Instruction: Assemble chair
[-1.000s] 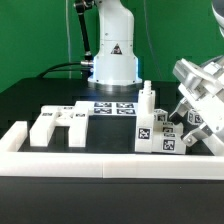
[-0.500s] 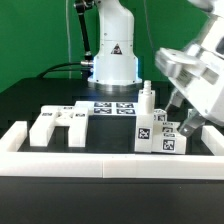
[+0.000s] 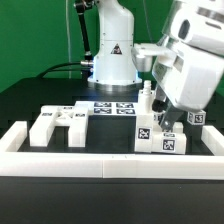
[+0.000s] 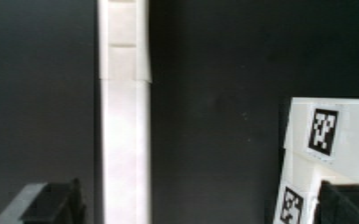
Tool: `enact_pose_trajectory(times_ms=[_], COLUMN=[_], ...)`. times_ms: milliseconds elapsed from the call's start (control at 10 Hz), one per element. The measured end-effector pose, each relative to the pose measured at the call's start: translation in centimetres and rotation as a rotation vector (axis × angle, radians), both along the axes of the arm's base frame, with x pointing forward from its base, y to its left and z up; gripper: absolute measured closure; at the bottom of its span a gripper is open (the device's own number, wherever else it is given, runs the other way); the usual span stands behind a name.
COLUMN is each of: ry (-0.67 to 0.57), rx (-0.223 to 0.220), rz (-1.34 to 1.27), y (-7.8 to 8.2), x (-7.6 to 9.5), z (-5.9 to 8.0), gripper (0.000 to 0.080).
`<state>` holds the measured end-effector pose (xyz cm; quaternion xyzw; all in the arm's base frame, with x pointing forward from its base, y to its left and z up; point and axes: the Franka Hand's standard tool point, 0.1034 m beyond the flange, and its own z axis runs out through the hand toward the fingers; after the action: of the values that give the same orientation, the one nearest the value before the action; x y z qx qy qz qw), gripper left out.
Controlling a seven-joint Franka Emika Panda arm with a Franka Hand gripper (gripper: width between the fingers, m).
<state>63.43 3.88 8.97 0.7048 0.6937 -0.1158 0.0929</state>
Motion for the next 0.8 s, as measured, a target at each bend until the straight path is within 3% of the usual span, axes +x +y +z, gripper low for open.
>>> enact_pose_trajectory(times_ms=[200,400,600,800], ry=[0.011,0.014,0.025,0.035], rx=[-0.006,-0.005,-0.002,0.001], rz=[0.007,0.030,0.022,0.017], y=[-0.9,-3.8,-6.8,-11.0], x=[0.8,1.0,-0.6,-3.0], z=[1.3,2.7,3.3,3.8], gripper=[0.0151,0.0151,0.0151,0.0151])
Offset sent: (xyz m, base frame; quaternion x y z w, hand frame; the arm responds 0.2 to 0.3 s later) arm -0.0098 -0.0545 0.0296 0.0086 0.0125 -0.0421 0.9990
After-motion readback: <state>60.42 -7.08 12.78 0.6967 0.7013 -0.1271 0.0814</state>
